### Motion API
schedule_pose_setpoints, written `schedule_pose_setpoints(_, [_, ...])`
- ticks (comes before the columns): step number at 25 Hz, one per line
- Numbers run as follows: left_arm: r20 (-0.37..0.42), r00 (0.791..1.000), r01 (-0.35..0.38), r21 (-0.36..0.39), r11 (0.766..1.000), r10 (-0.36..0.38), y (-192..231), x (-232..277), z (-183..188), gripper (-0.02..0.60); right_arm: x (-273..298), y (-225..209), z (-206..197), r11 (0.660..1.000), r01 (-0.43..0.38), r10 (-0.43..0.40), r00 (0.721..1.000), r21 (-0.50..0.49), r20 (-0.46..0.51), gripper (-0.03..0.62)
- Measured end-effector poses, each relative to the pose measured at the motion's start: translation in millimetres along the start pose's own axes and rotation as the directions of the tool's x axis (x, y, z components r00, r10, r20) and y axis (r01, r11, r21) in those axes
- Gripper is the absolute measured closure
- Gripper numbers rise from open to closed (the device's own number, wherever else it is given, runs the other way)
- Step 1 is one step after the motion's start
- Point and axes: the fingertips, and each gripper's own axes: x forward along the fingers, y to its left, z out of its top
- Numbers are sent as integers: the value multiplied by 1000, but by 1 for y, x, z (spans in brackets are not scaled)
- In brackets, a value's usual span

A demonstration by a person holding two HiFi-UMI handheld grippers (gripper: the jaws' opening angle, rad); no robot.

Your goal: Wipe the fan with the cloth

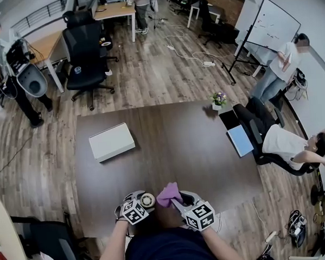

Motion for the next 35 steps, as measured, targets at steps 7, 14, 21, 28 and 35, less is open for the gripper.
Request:
schedule_pose_setpoints(7, [-145, 989, -19, -9, 1000, 18, 17, 33, -21, 207, -3, -4, -2, 1000, 13, -13, 1000, 2, -9, 468])
schedule_pose_setpoints(14, [-221, 975, -36, 1, 999, 35, 26, 43, -37, 207, -1, -10, -2, 999, 35, -34, 999, 34, -7, 468])
schedule_pose_setpoints(21, [-258, 965, -43, 5, 999, 43, 24, 51, -40, 207, -1, -12, -4, 999, 33, -32, 999, 33, -15, 468])
schedule_pose_setpoints(28, [-234, 972, -21, -82, 996, 2, 28, 53, -43, 207, 6, -12, -9, 999, 31, -31, 999, 12, -34, 468])
schedule_pose_setpoints(35, [-188, 982, -35, -101, 994, 16, 30, 50, -36, 127, 4, -19, -12, 998, 42, -41, 999, 48, -30, 467])
